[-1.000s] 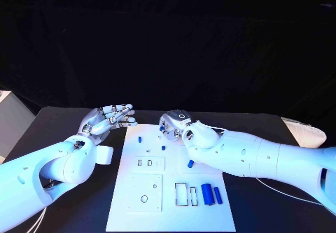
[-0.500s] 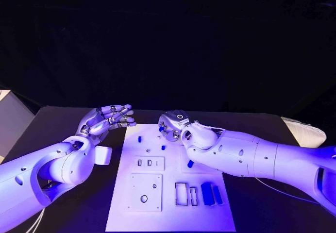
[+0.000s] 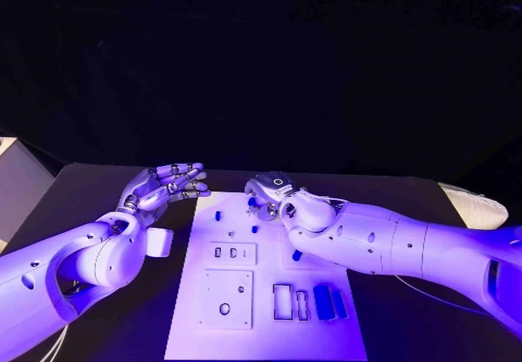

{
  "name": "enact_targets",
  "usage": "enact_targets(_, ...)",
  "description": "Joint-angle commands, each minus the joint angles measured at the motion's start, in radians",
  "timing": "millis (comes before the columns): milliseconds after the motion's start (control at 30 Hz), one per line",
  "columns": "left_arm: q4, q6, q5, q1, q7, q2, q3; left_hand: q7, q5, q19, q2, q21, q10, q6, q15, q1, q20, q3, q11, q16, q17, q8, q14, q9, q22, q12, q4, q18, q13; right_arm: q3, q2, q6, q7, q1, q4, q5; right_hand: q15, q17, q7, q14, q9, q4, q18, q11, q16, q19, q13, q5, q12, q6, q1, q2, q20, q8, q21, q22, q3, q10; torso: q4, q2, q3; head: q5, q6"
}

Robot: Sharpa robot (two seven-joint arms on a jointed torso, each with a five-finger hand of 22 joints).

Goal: Assemble the parts on the task board

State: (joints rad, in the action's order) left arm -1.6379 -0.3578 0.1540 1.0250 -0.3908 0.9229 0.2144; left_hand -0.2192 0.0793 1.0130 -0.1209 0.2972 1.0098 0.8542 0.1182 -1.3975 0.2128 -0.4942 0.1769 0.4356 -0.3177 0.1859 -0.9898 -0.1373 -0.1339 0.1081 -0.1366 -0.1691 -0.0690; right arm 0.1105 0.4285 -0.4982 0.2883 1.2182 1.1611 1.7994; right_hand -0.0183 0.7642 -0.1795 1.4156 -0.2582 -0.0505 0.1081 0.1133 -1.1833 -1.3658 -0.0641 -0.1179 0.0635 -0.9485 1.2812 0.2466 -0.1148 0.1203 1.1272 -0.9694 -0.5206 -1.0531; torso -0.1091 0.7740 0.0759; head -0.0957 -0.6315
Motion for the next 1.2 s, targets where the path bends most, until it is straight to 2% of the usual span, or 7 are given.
enact_targets(33,-0.002,0.008,0.004,0.001,-0.007,0.000,0.001,-0.024,-0.004,-0.009,-0.004,0.006,0.006,0.006,0.001,-0.006,-0.001,-0.005,0.003,0.006,-0.001,0.001,0.008,0.002,-0.002,-0.005,0.000,-0.010,0.002,0.000,0.001,-0.002,-0.008,0.000,0.000,0.011,0.001,-0.014,0.002,-0.004,0.002,-0.011,0.011,-0.003,0.009,0.004,-0.002,0.007,0.000,0.010,0.028,-0.015,-0.002,-0.009,-0.020,0.018,0.058,0.016,-0.0016,0.001,0.0015,0.000,0.001)
enact_targets(467,0.009,0.011,0.003,0.001,-0.008,0.003,0.001,-0.024,-0.004,-0.010,-0.005,0.008,0.005,0.004,0.002,-0.005,-0.001,-0.006,0.004,0.008,-0.002,0.000,0.009,0.002,-0.002,-0.006,0.000,-0.010,0.002,-0.012,0.144,-0.083,-0.013,0.000,0.163,-0.027,0.007,-0.050,0.012,-0.002,0.007,-0.124,0.015,-0.009,0.027,-0.013,-0.005,0.013,0.003,0.015,0.124,-0.024,0.007,-0.031,-0.072,0.054,0.251,0.027,-0.0006,-0.001,0.0013,-0.001,0.010)
enact_targets(833,0.024,0.015,0.003,0.000,-0.010,0.003,0.001,-0.024,-0.004,-0.010,-0.005,0.008,0.005,0.004,0.002,-0.004,-0.002,-0.007,0.004,0.008,-0.002,0.000,0.009,0.002,-0.003,-0.006,0.001,-0.010,0.002,-0.038,0.354,-0.082,-0.144,0.024,0.328,-0.359,0.042,0.179,0.036,0.052,-0.004,-0.180,-0.020,-0.055,-0.111,-0.080,-0.124,-0.036,0.155,-0.022,0.159,0.006,0.037,-0.021,0.087,-0.150,0.204,-0.256,0.0117,-0.009,-0.0097,-0.007,0.022)
enact_targets(900,0.026,0.015,0.003,0.000,-0.010,0.002,0.001,-0.024,-0.004,-0.010,-0.005,0.008,0.005,0.004,0.002,-0.004,-0.002,-0.007,0.004,0.008,-0.002,0.000,0.009,0.002,-0.003,-0.006,0.001,-0.010,0.002,-0.039,0.372,-0.056,-0.151,0.028,0.329,-0.390,0.050,0.232,0.040,0.058,-0.008,-0.174,-0.027,-0.065,-0.144,-0.087,-0.251,-0.092,0.297,-0.018,0.159,0.021,0.048,-0.022,0.118,-0.187,0.237,-0.279,0.0126,-0.009,-0.0113,-0.008,0.024)
enact_targets(1000,0.028,0.017,0.003,0.000,-0.009,-0.001,0.001,-0.024,-0.004,-0.010,-0.005,0.008,0.005,0.004,0.002,-0.004,-0.002,-0.007,0.004,0.008,-0.002,0.000,0.009,0.002,-0.003,-0.006,0.001,-0.010,0.002,-0.040,0.389,-0.012,-0.146,0.032,0.318,-0.413,0.044,0.357,0.029,0.077,-0.018,-0.178,-0.045,-0.074,-0.216,-0.109,-0.933,-0.126,0.964,-0.001,0.171,0.031,0.040,-0.012,0.200,-0.291,0.297,-0.203,0.0132,-0.010,-0.0134,-0.006,0.024)
enact_targets(1033,0.029,0.018,0.003,0.000,-0.009,-0.002,0.001,-0.024,-0.004,-0.010,-0.005,0.008,0.005,0.004,0.002,-0.004,-0.002,-0.007,0.004,0.008,-0.002,0.000,0.009,0.002,-0.003,-0.006,0.001,-0.010,0.002,-0.041,0.393,0.008,-0.141,0.033,0.309,-0.417,0.031,0.497,0.029,0.102,-0.020,-0.201,-0.057,-0.054,-0.276,-0.130,-1.225,-0.144,1.252,0.009,0.155,-0.002,0.042,-0.010,0.259,-0.365,0.303,-0.351,0.0132,-0.009,-0.0141,-0.006,0.024)
enact_targets(1200,0.031,0.021,0.003,0.000,-0.008,-0.005,0.001,-0.023,-0.004,-0.010,-0.005,0.009,0.006,0.005,0.001,-0.004,-0.002,-0.009,0.003,0.009,-0.003,0.000,0.010,0.002,-0.003,-0.006,0.002,-0.010,0.002,-0.041,0.392,0.064,-0.119,0.035,0.276,-0.410,0.021,0.660,0.016,0.127,-0.025,-0.228,-0.080,-0.038,-0.342,-0.161,-1.419,-0.146,1.431,0.029,0.162,-0.014,0.021,0.002,0.346,-0.475,0.340,-0.443,0.0124,-0.007,-0.0149,-0.010,0.022)
